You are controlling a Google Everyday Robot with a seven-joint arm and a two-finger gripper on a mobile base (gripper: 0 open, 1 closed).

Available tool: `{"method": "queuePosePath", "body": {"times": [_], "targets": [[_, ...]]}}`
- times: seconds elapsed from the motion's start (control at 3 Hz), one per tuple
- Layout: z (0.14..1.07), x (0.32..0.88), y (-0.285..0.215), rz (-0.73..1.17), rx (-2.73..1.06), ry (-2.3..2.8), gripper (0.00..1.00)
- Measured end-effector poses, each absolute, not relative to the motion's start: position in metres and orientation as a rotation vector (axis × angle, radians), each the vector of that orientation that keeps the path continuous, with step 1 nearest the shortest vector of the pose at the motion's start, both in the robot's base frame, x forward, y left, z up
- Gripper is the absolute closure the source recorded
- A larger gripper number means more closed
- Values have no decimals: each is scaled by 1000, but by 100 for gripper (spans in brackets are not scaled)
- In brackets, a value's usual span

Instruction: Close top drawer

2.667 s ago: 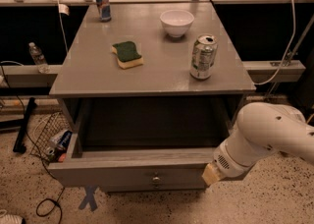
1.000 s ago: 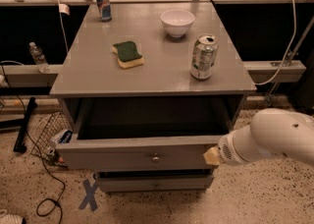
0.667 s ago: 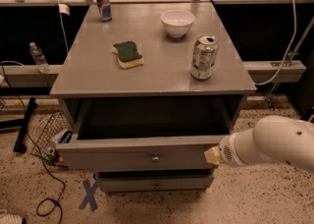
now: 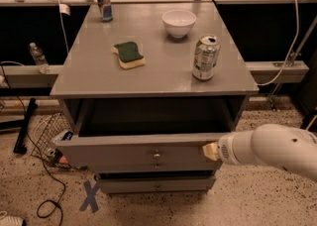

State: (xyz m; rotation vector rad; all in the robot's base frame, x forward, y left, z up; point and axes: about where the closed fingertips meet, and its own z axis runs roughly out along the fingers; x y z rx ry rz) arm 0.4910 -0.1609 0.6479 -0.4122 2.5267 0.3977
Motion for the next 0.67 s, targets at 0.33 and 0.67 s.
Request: {"method": "queuePosePath", "body": {"times": [0.33,0.67], "targets": [[643,509,-157,412,-401,2485,100],[641,529,-153,423,-401,2442,100]]}}
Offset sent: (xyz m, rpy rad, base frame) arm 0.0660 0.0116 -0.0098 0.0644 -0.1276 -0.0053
